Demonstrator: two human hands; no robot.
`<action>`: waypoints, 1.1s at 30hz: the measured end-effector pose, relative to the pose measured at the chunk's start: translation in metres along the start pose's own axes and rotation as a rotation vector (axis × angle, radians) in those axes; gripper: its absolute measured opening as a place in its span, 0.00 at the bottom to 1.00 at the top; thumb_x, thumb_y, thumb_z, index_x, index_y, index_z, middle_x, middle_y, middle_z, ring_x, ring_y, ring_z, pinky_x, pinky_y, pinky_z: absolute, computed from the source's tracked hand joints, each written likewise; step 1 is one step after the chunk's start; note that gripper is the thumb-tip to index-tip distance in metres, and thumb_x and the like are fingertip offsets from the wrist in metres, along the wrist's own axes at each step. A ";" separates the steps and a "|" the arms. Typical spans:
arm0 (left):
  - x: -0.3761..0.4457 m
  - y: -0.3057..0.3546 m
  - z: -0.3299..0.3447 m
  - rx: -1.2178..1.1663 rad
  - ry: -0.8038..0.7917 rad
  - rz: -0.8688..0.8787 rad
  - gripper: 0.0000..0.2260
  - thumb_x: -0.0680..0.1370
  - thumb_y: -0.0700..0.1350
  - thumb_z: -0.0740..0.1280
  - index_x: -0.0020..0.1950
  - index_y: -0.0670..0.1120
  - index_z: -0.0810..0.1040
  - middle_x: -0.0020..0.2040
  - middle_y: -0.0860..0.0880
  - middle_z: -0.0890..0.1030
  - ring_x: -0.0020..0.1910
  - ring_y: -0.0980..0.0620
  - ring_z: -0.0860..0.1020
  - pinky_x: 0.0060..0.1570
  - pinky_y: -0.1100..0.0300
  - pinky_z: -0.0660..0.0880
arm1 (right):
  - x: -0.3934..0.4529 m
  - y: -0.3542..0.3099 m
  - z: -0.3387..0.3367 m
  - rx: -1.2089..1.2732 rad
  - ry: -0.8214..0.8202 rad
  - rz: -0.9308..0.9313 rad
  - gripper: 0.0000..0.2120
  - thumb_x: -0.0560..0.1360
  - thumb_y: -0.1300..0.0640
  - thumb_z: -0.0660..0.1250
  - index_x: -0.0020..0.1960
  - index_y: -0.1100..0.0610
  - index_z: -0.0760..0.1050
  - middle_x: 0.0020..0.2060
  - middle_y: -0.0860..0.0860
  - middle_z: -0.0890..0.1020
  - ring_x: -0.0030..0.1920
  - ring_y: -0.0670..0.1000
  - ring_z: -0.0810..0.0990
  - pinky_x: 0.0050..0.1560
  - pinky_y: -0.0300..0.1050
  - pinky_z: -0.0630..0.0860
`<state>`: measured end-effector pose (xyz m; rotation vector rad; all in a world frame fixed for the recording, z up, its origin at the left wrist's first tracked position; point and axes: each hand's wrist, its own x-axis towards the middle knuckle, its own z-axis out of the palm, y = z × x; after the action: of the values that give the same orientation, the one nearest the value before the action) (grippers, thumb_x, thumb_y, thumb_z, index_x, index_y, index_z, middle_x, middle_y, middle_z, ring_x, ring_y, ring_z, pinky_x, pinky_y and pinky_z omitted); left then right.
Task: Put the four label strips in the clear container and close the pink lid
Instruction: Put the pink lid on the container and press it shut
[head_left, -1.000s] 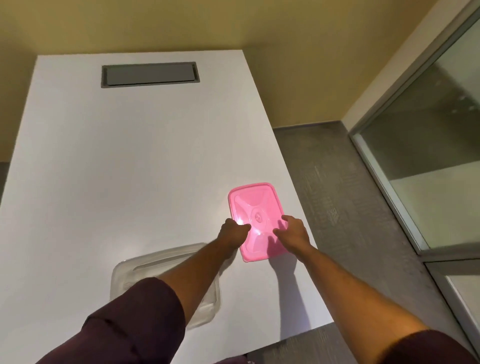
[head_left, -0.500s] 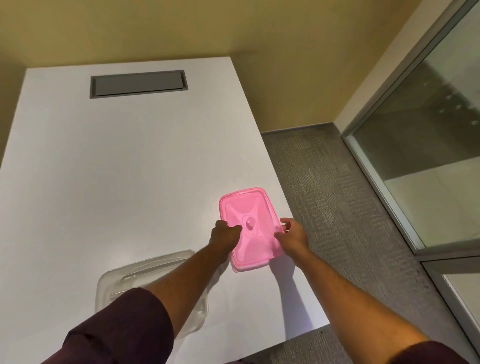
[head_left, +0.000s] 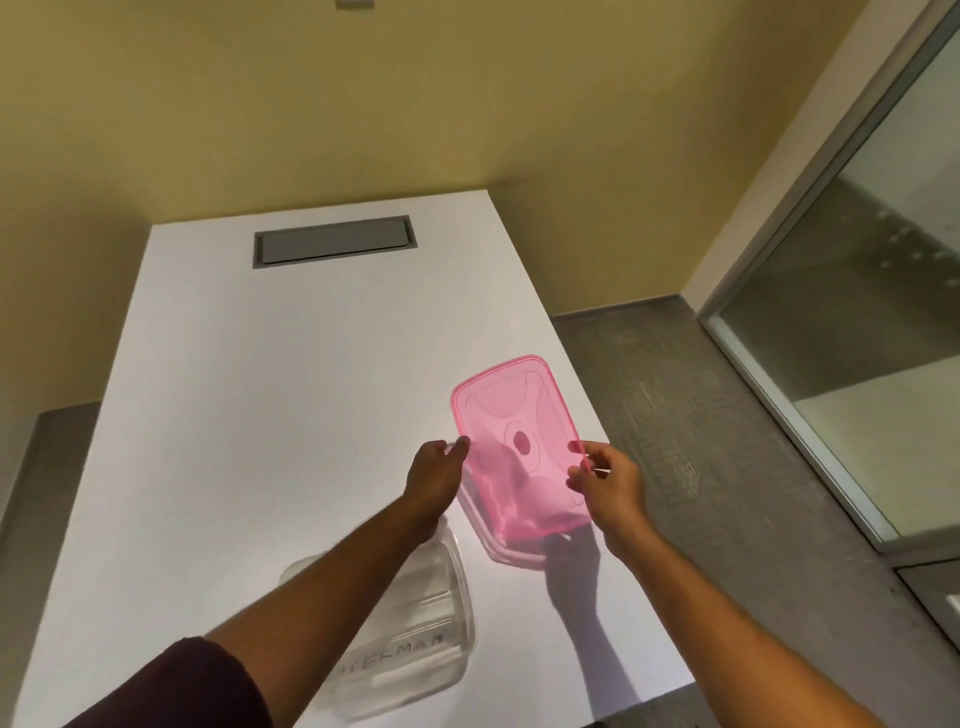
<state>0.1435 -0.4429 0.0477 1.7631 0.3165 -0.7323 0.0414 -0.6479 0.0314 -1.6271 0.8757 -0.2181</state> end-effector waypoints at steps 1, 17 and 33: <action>-0.003 0.003 -0.013 -0.073 0.010 -0.008 0.23 0.81 0.56 0.62 0.65 0.39 0.73 0.61 0.37 0.78 0.59 0.40 0.79 0.63 0.46 0.76 | -0.008 -0.003 0.005 -0.018 0.006 -0.026 0.17 0.77 0.69 0.69 0.52 0.47 0.83 0.47 0.56 0.84 0.45 0.57 0.86 0.41 0.41 0.80; -0.055 -0.034 -0.195 -0.930 -0.040 -0.192 0.09 0.80 0.38 0.65 0.58 0.37 0.71 0.51 0.38 0.72 0.54 0.37 0.78 0.45 0.42 0.84 | -0.132 -0.040 0.107 -0.388 -0.141 -0.716 0.21 0.71 0.73 0.71 0.51 0.48 0.86 0.45 0.47 0.79 0.49 0.43 0.79 0.48 0.33 0.74; -0.076 -0.102 -0.237 -0.591 0.090 -0.005 0.18 0.81 0.31 0.58 0.68 0.45 0.73 0.55 0.38 0.84 0.47 0.40 0.86 0.45 0.49 0.83 | -0.143 -0.023 0.115 -0.194 -0.387 -0.121 0.37 0.72 0.51 0.79 0.76 0.53 0.68 0.70 0.46 0.74 0.69 0.48 0.74 0.66 0.52 0.77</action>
<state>0.1030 -0.1772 0.0552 1.2336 0.5378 -0.4942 0.0179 -0.4677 0.0671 -1.8260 0.5147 0.1013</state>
